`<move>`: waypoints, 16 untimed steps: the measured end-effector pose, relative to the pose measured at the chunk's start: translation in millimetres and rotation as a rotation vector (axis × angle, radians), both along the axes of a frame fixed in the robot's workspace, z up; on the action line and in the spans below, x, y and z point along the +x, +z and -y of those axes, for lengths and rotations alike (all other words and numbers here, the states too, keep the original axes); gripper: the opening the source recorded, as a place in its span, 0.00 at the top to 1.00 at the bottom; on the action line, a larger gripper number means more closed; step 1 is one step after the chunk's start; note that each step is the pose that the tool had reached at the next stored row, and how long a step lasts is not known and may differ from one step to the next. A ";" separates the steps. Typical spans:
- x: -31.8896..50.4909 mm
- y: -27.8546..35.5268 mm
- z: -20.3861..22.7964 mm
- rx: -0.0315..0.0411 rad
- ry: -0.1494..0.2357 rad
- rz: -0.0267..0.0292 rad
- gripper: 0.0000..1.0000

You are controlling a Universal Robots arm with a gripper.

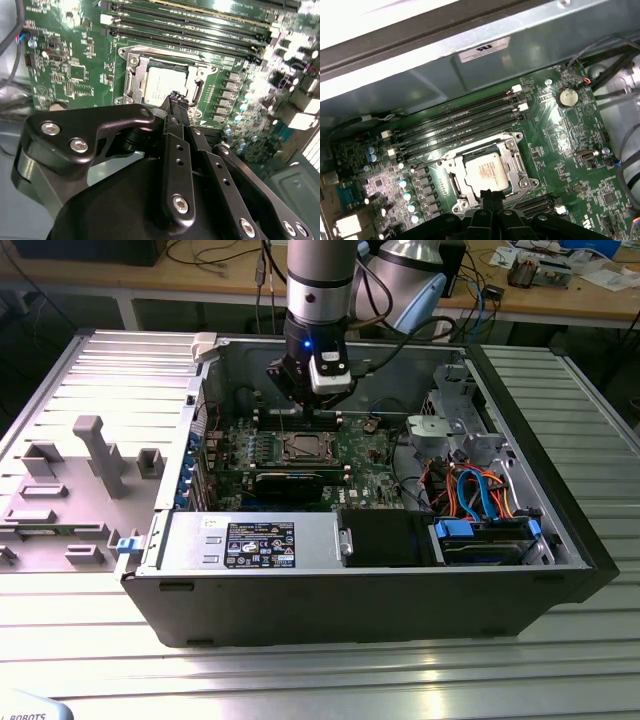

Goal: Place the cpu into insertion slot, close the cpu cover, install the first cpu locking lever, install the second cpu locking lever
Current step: 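Install the first cpu locking lever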

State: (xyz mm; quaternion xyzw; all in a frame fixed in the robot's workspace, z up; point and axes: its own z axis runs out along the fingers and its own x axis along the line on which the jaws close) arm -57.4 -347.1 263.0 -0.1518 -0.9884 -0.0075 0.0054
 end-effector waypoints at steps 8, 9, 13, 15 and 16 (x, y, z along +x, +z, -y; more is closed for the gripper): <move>0.0 -0.3 0.0 0.0000 0.113 0.0000 0.89; 0.0 -0.3 0.0 0.0000 0.114 0.0000 0.89; 0.0 -0.2 0.0 -0.0001 0.114 0.0000 0.89; 0.0 -0.2 0.0 0.0000 0.114 0.0000 0.89; 0.0 -0.2 0.0 0.0000 0.115 -0.0001 0.89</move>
